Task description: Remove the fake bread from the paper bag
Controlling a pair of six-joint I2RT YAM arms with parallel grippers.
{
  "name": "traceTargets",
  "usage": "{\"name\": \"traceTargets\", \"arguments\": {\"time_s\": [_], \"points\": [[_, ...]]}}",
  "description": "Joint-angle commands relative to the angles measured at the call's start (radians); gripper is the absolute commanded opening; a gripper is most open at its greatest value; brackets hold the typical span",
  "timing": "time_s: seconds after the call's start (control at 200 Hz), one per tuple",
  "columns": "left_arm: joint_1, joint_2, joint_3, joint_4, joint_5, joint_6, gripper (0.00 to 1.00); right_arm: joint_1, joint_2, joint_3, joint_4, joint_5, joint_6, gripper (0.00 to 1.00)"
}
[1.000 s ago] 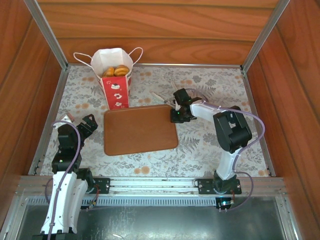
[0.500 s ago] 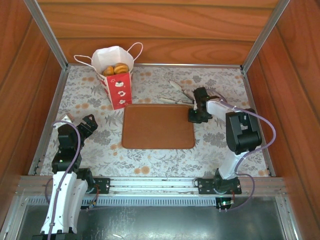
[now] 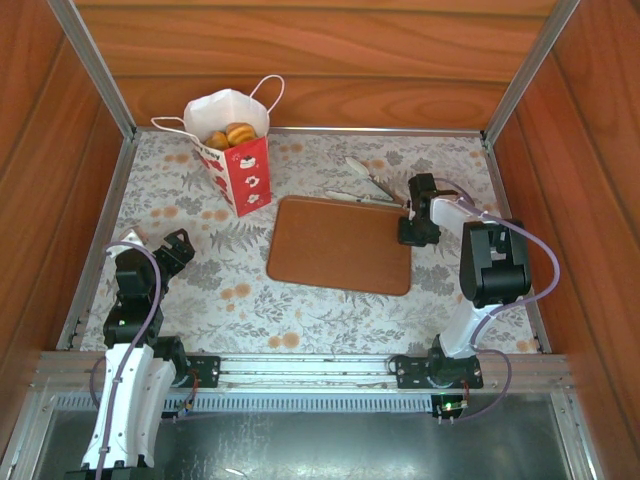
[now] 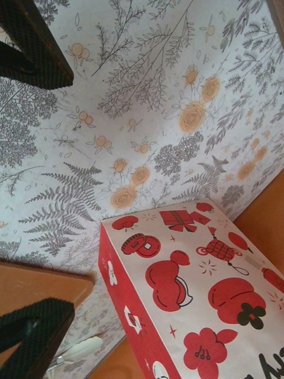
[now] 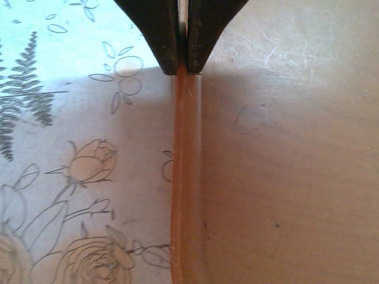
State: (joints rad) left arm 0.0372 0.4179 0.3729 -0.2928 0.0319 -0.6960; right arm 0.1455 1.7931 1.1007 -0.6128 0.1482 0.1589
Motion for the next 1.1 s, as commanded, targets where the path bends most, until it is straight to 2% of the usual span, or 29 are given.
{"name": "traceTargets", "arguments": {"time_s": [0.0,0.1,0.38,0.47,0.565,0.705,0.805,1.0,1.095], "points": [[0.002,0.012,0.026,-0.016,0.014,0.029,0.92,-0.011,-0.015,-0.001,-0.015,0.029,-0.093,0.07],[0.002,0.047,0.051,-0.013,0.032,0.045,0.84,-0.011,0.008,0.023,0.018,-0.047,-0.078,0.07],[0.002,0.155,0.146,-0.013,0.112,0.091,0.66,-0.017,0.118,0.145,-0.032,-0.029,-0.058,0.07],[0.003,0.191,0.178,-0.011,0.117,0.101,0.66,-0.017,0.126,0.182,-0.083,-0.061,-0.069,0.12],[0.003,0.229,0.205,-0.011,0.118,0.111,0.66,-0.022,0.111,0.241,-0.172,-0.063,-0.054,0.25],[0.003,0.269,0.235,-0.009,0.127,0.116,0.66,-0.032,0.049,0.286,-0.143,-0.096,-0.073,0.37],[0.003,0.294,0.256,-0.004,0.131,0.124,0.66,-0.034,0.1,0.364,-0.132,-0.115,-0.099,0.38],[0.003,0.314,0.28,-0.005,0.158,0.12,0.66,-0.034,0.302,0.643,-0.204,-0.126,-0.135,0.39],[0.002,0.308,0.281,-0.004,0.171,0.113,0.66,-0.033,0.371,0.72,-0.194,-0.178,-0.169,0.41]]}}
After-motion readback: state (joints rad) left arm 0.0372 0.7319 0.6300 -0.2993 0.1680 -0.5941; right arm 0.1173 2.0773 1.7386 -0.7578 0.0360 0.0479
